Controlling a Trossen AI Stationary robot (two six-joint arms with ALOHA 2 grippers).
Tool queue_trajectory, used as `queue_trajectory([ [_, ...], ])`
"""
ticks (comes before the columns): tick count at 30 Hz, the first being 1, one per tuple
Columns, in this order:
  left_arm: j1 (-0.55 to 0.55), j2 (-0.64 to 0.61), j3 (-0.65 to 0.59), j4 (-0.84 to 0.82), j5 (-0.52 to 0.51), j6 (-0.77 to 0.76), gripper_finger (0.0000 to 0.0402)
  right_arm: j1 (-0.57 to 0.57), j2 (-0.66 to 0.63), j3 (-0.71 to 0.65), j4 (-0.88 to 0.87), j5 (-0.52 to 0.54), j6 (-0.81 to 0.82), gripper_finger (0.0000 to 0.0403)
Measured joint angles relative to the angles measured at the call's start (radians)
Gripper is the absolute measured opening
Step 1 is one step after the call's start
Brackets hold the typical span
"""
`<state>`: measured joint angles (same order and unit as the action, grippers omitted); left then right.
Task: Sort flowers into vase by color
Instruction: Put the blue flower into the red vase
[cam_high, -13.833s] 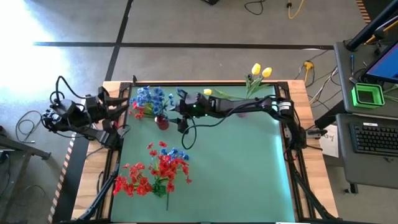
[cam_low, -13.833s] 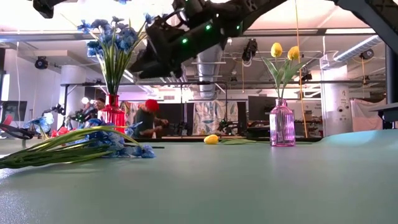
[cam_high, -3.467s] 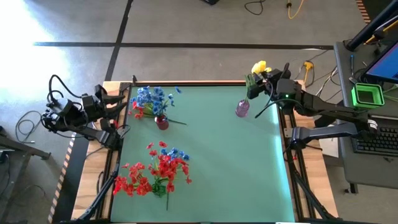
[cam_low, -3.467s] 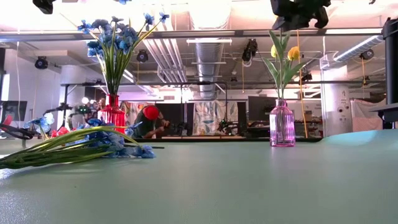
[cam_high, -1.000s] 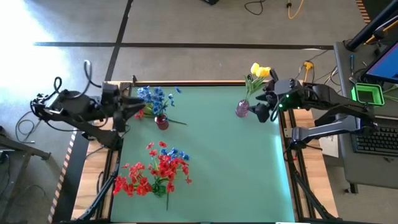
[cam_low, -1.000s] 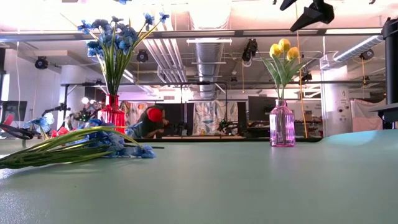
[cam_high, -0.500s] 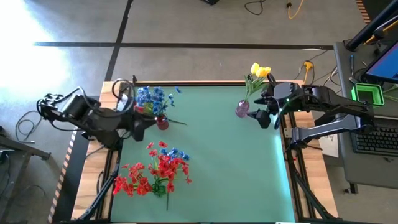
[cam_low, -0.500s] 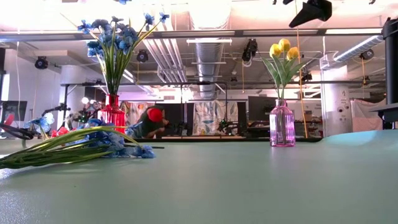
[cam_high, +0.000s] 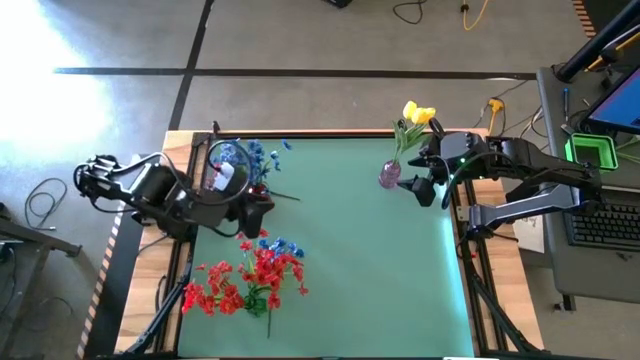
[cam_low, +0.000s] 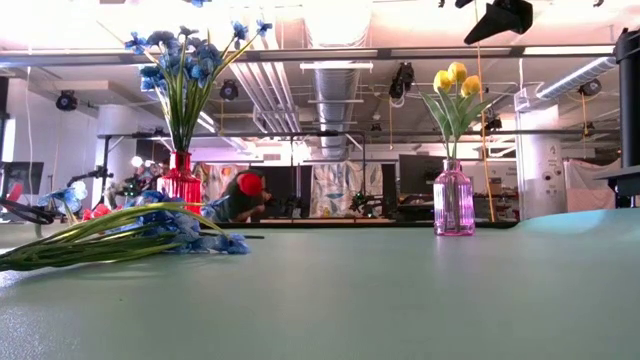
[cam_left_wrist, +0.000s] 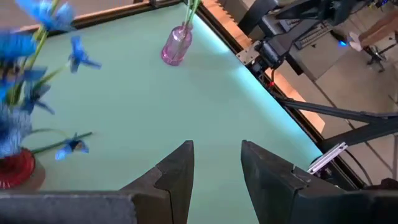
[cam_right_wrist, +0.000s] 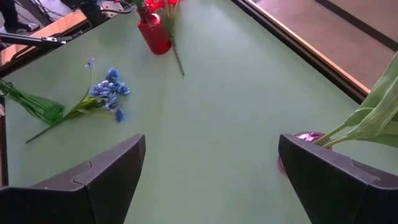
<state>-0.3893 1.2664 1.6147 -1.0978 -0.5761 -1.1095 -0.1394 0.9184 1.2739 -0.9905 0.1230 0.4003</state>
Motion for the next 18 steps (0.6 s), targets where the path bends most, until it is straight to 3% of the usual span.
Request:
queue_trajectory([
  [9,0.000,0.123,0.234,-0.277,-0.045,0.016,0.0123,0.085,0.001,0.000,0.000,0.000,0.013,0.0361],
  [14,0.000,0.159,0.267,-0.344,-0.066,0.065,0.0123,0.151,0.046,-0.002,-0.004,0.000,0.037,0.0361],
  [18,-0.012,0.171,0.276,-0.341,-0.039,0.206,0.0123,0.187,0.095,-0.003,-0.004,0.000,0.127,0.0361],
])
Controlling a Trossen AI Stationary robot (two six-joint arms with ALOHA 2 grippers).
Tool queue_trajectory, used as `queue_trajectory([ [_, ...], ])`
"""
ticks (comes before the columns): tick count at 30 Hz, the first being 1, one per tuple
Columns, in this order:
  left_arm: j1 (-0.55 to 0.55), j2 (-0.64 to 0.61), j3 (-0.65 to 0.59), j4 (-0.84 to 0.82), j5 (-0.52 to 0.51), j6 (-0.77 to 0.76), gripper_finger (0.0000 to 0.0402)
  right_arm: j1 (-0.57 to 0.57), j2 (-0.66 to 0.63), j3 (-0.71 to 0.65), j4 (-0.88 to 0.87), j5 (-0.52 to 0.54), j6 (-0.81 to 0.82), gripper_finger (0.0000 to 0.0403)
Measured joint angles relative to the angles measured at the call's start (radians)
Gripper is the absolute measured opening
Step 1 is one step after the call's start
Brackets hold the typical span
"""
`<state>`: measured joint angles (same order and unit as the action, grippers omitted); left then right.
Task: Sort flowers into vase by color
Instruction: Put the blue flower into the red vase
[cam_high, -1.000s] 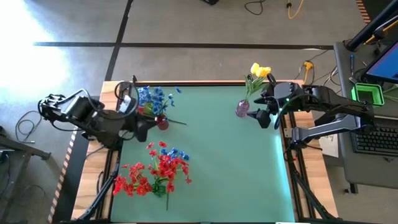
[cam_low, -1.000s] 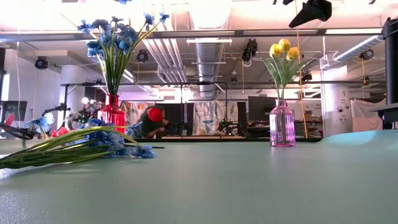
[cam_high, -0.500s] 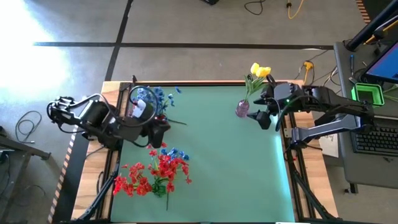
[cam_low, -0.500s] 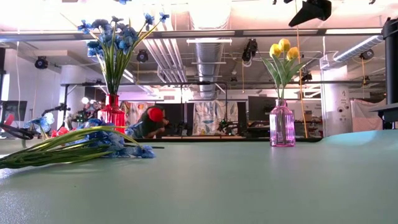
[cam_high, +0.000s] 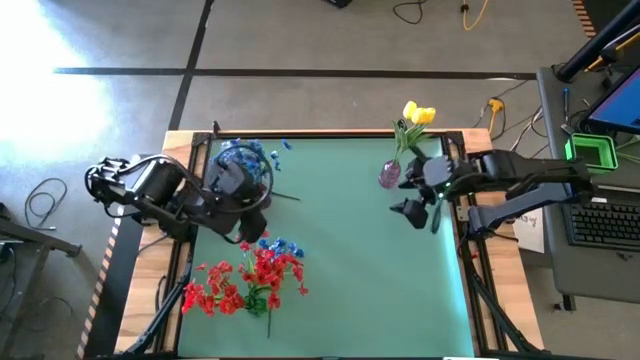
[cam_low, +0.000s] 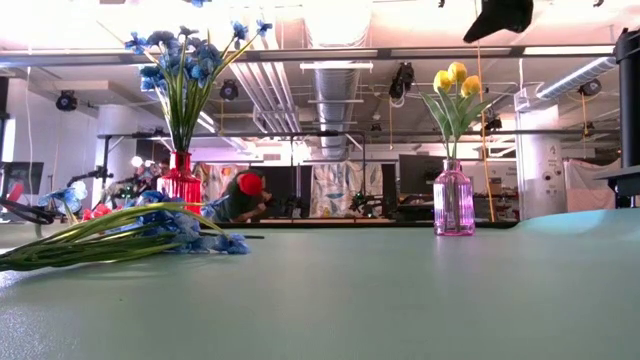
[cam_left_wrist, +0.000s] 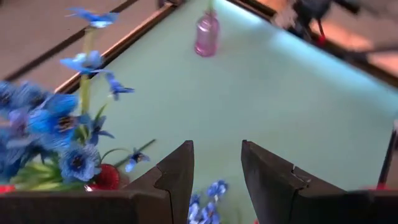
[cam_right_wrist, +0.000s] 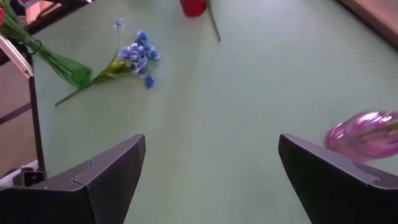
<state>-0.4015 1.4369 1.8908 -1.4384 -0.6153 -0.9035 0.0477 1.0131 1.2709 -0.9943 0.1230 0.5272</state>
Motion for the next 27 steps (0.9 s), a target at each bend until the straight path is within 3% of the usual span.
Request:
queue_trajectory([
  [6,-0.056,-0.011,-0.001,-0.002,0.057,0.203,0.0123,0.014,0.080,0.000,-0.002,-0.010,0.179,0.0361],
  [11,-0.120,-0.044,-0.002,-0.013,0.057,0.256,0.0123,0.014,0.124,0.004,-0.047,-0.105,0.361,0.0361],
  [15,-0.170,-0.054,-0.002,0.013,0.058,0.176,0.0123,0.011,0.144,0.031,-0.101,-0.182,0.381,0.0361],
  [21,-0.186,-0.053,-0.002,0.023,0.052,-0.043,0.0123,0.053,0.149,0.019,-0.133,-0.192,0.312,0.0361],
  [27,-0.203,-0.019,-0.005,-0.020,0.052,-0.056,0.0123,0.102,0.151,0.000,-0.132,-0.146,0.229,0.0361],
])
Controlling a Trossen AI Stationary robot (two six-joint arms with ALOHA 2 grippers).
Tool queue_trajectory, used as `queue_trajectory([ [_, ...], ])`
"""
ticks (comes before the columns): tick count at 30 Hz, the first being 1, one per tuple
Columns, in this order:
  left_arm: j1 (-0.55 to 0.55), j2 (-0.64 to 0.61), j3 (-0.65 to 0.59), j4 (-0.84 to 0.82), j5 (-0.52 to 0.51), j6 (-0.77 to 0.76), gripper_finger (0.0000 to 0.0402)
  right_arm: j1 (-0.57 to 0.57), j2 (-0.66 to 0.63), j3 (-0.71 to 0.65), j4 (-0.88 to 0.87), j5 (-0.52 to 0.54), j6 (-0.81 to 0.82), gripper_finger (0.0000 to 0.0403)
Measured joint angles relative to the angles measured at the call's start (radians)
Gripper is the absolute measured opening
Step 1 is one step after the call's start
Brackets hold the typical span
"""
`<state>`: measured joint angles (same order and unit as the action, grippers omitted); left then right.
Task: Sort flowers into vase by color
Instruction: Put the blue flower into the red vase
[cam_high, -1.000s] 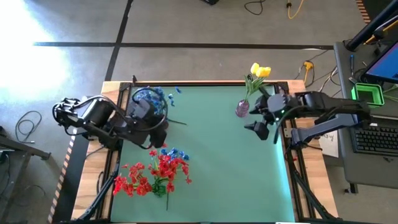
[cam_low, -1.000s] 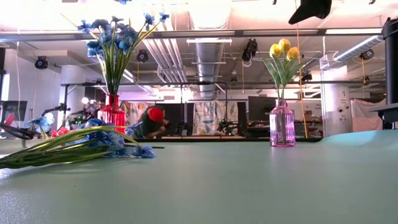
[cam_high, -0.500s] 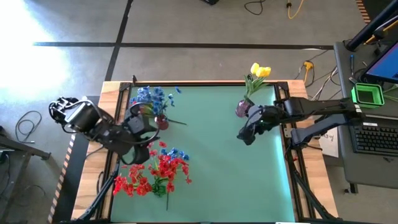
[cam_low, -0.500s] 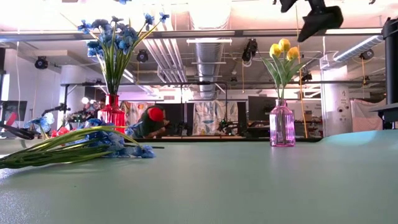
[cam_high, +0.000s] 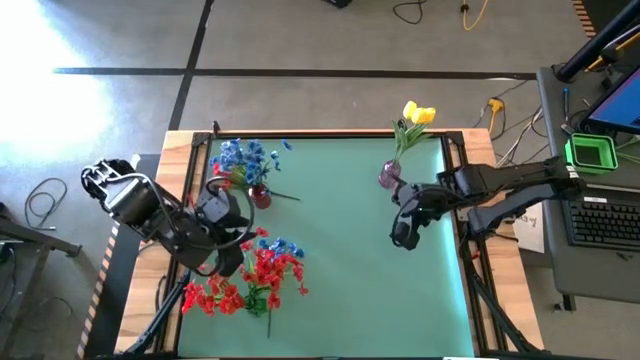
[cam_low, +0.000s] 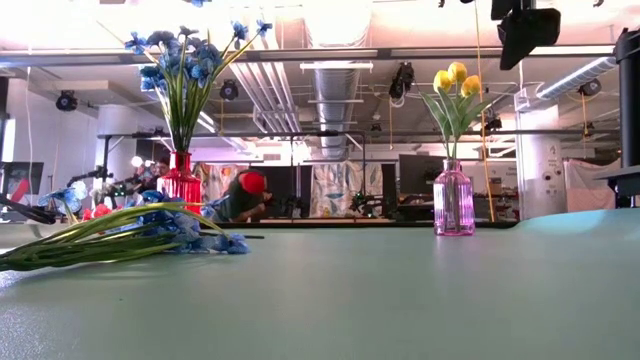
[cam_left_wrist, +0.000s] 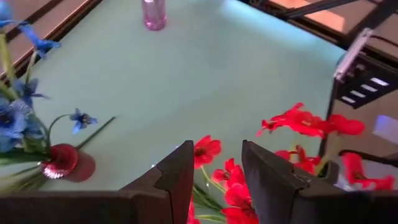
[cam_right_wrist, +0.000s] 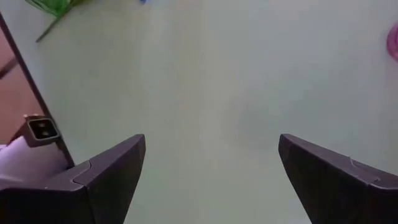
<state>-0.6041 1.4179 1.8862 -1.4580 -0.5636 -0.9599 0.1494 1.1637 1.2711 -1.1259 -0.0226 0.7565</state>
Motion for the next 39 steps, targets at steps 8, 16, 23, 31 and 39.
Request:
queue_trajectory([
  [8,0.006,0.017,0.000,-0.043,-0.082,-0.194,0.0123,0.061,0.021,-0.009,0.031,0.078,-0.064,0.0361],
  [16,0.011,0.023,0.000,-0.038,-0.082,-0.208,0.0123,0.080,0.101,-0.027,0.252,0.136,-0.218,0.0361],
  [23,0.011,0.024,0.000,-0.038,-0.083,-0.198,0.0123,0.088,0.213,-0.028,0.461,0.138,-0.489,0.0361],
  [31,0.011,0.024,0.000,-0.038,-0.083,-0.198,0.0123,0.113,0.371,-0.027,0.720,0.129,-0.772,0.0361],
  [39,0.011,0.024,0.000,-0.039,-0.084,-0.201,0.0123,0.130,0.535,-0.023,1.037,0.129,-0.966,0.0361],
])
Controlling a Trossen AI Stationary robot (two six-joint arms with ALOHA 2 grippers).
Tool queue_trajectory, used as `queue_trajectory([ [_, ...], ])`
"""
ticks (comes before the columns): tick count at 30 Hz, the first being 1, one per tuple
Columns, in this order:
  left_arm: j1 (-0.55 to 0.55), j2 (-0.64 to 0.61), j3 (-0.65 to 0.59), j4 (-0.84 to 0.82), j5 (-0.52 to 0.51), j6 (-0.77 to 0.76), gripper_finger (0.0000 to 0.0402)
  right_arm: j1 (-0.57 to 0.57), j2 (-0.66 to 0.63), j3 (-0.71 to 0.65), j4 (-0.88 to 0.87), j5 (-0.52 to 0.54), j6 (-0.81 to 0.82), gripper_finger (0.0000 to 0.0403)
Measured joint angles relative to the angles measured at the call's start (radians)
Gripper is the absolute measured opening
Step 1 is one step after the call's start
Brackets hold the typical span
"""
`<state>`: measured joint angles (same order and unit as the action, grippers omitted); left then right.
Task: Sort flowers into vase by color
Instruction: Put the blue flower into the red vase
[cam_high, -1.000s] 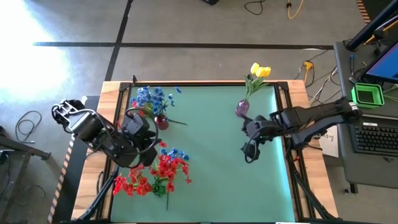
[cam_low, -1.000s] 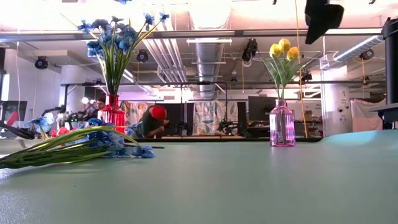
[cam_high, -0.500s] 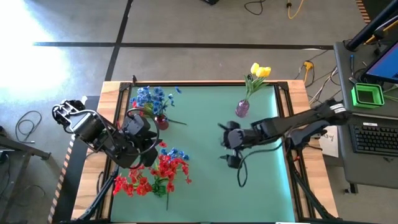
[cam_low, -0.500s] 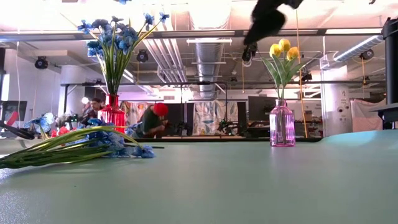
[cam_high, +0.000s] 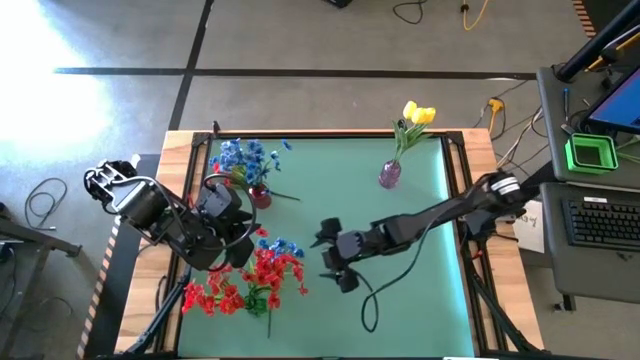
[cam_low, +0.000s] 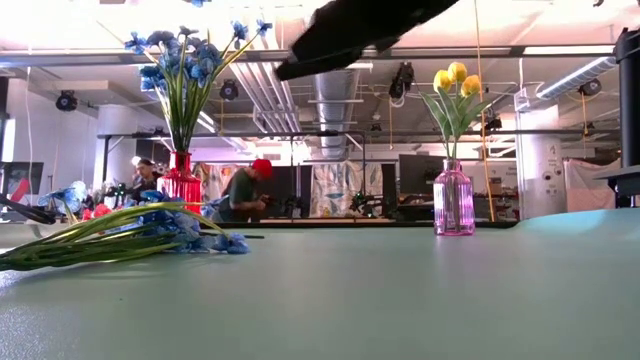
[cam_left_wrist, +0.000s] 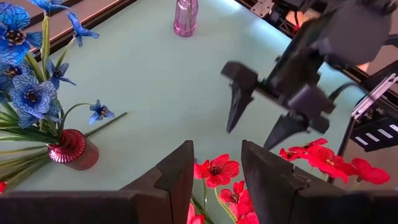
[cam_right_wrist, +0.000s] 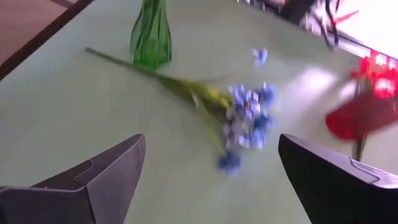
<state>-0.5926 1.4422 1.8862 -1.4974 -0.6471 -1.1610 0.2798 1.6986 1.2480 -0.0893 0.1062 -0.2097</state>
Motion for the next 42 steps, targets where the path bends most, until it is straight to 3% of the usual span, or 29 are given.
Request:
queue_trajectory([
  [8,0.000,0.000,0.000,0.000,0.000,0.000,0.0123,0.000,0.152,0.003,0.280,0.000,-0.095,0.0361],
  [16,0.000,-0.001,0.000,-0.005,-0.036,0.007,0.0123,-0.001,0.277,0.046,0.396,0.000,-0.147,0.0361],
  [29,0.000,-0.001,0.000,-0.007,-0.052,0.030,0.0123,-0.002,0.493,0.254,0.401,-0.009,-0.227,0.0361],
  [42,0.001,-0.001,0.000,-0.008,-0.052,0.050,0.0123,-0.005,0.614,0.368,0.345,-0.054,-0.240,0.0361],
])
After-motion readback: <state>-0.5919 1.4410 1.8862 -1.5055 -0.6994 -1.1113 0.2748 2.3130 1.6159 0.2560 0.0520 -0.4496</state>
